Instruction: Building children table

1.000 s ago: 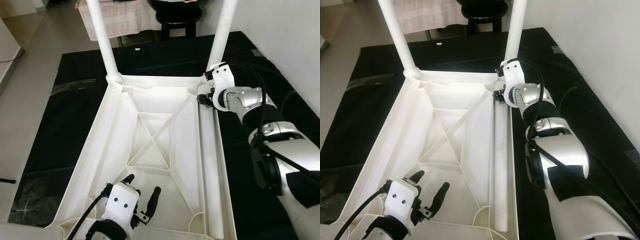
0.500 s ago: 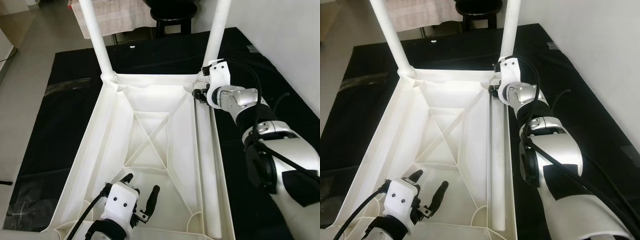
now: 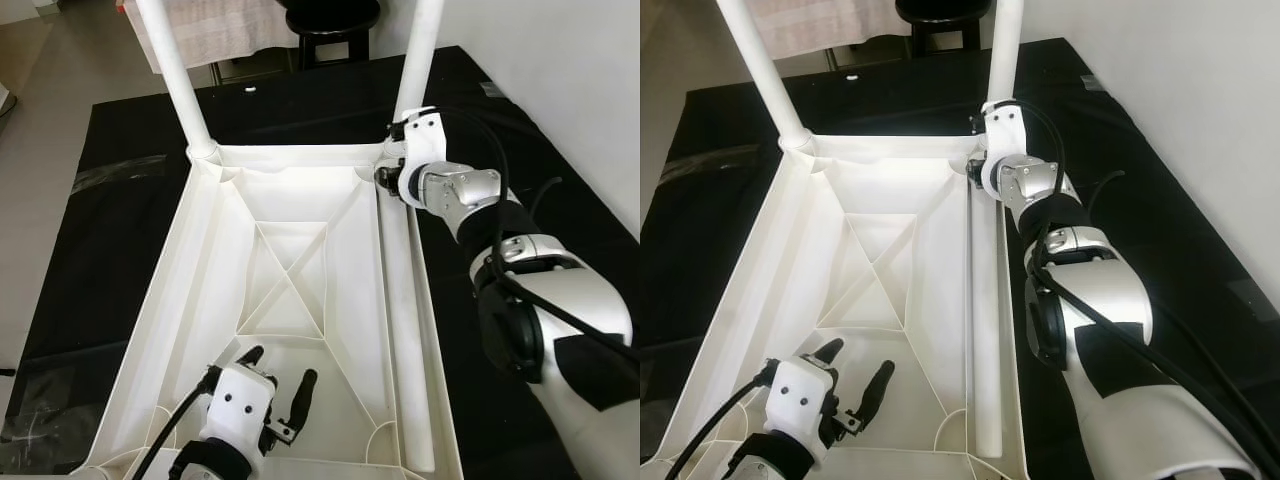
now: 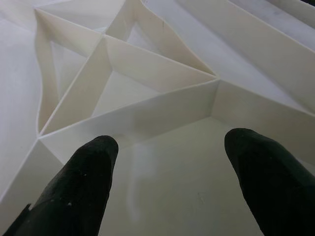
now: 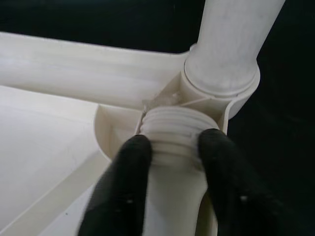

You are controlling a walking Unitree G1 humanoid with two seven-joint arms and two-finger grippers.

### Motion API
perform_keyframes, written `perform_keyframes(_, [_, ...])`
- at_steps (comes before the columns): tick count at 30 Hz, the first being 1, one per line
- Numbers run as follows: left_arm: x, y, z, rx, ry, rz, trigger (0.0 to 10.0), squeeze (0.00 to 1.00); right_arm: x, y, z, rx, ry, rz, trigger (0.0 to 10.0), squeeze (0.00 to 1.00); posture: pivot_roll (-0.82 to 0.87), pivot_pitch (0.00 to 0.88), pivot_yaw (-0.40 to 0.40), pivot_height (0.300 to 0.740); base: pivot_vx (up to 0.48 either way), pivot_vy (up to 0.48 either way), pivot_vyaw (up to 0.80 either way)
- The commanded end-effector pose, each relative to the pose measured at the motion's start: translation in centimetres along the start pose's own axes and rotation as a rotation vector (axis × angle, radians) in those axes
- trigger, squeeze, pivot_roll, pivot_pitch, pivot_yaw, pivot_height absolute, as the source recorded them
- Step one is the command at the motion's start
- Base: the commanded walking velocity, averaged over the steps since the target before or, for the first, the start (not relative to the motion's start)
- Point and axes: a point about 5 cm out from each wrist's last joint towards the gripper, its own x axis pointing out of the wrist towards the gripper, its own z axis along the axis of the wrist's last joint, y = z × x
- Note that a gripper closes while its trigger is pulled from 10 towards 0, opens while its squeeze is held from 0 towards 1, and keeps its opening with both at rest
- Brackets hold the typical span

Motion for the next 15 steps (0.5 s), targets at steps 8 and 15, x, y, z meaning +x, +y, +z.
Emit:
perform_keyframes(8, [-0.3,-0.2,-0.7,-0.018,0.042,0.000,10.0,0.00,0.5,0.9,-2.6,0.010,0.123,0.031,0.0,0.00,-0.02,0.257,0.003,0.740,0.000,0.000,0.00])
perform_keyframes(15, [-0.1,-0.3,-0.7,-0.022,0.042,-0.008,10.0,0.00,-0.3,1.3,2.2,-0.194,-0.214,0.162,10.0,0.00,-0.02,0.242,0.007,0.740,0.000,0.000,0.00])
